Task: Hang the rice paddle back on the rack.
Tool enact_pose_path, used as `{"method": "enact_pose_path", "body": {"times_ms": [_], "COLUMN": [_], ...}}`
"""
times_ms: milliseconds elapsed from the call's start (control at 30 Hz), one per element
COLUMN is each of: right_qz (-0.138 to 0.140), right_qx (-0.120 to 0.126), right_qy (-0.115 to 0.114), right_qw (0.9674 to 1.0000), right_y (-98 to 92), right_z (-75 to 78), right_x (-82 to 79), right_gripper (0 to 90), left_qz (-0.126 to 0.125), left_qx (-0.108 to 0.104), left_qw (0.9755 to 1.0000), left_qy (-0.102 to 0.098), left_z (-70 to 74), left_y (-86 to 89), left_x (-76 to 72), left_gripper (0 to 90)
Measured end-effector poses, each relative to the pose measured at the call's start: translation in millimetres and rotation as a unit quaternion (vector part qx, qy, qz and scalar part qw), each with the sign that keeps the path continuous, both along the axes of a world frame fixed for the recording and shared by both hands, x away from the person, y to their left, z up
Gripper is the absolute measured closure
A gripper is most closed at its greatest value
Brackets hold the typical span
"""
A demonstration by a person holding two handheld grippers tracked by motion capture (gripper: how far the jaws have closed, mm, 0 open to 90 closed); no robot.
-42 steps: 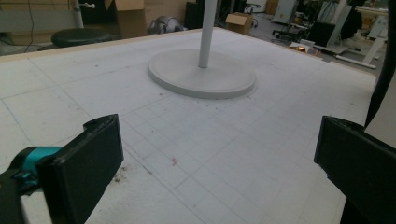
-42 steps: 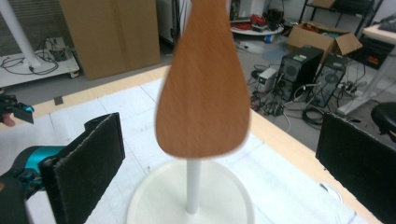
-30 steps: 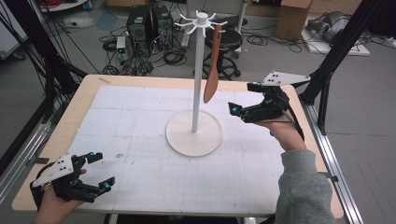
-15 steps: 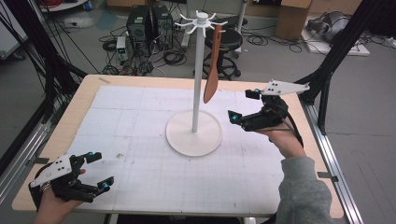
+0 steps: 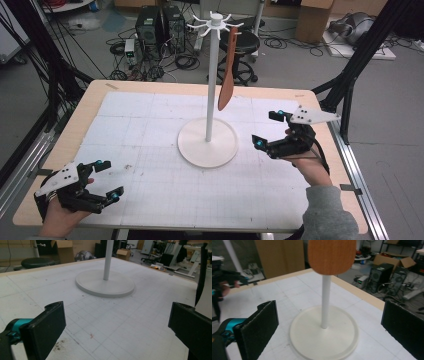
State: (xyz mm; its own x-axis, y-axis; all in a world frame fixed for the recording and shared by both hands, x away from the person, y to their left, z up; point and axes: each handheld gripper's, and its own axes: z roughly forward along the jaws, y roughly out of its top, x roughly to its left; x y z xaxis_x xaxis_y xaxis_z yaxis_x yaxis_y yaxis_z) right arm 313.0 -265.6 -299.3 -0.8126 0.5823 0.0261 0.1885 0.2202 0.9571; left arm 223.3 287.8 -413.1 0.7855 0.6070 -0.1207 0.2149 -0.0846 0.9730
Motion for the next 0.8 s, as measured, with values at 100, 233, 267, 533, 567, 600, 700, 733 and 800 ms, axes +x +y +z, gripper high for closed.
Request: {"method": "enact_pose_path", "body": {"times_ms": [100,233,267,533,567,600,700,733,800], "right_qz": [0.004,0.0,-0.001,-0.02,-0.022,-0.025,-0.03,-0.032,-0.035], "right_qx": [0.005,0.01,0.014,0.03,0.03,0.032,0.031,0.031,0.03], "right_qy": [0.0,0.002,0.003,0.012,0.014,0.017,0.024,0.024,0.029], "right_qw": [1.0,0.9999,0.9999,0.9993,0.9992,0.999,0.9988,0.9987,0.9985], "right_y": [-6.8,-16.8,-19.2,-34.7,-35.9,-36.9,-39.5,-40.2,-41.4], "right_z": [-12.9,-28.6,-32.0,-59.6,-62.8,-66.1,-76.8,-80.3,-85.9], "right_x": [-5.6,-10.8,-12.8,-25.0,-26.0,-27.0,-28.3,-28.5,-29.4], "right_gripper": [0.0,0.0,0.0,0.0,0.0,0.0,0.0,0.0,0.0], "left_qz": [0.001,0.0,0.0,-0.01,-0.011,-0.013,-0.014,-0.015,-0.015], "left_qx": [-0.006,-0.007,-0.007,-0.007,-0.006,-0.006,-0.005,-0.004,-0.005], "left_qw": [1.0,1.0,1.0,0.9999,0.9999,0.9999,0.9999,0.9999,0.9999], "left_qy": [-0.002,-0.004,-0.004,-0.004,-0.003,-0.004,-0.003,-0.001,-0.001], "left_z": [1.0,1.4,1.2,0.7,0.6,0.5,0.1,0.1,-0.2], "left_y": [1.7,0.7,0.2,-6.8,-7.5,-8.2,-9.9,-10.1,-10.4], "left_x": [1.9,4.5,5.2,11.8,12.4,13.3,15.0,15.3,15.9], "left_gripper": [1.8,1.8,1.8,1.8,1.8,1.8,1.8,1.8,1.8]}}
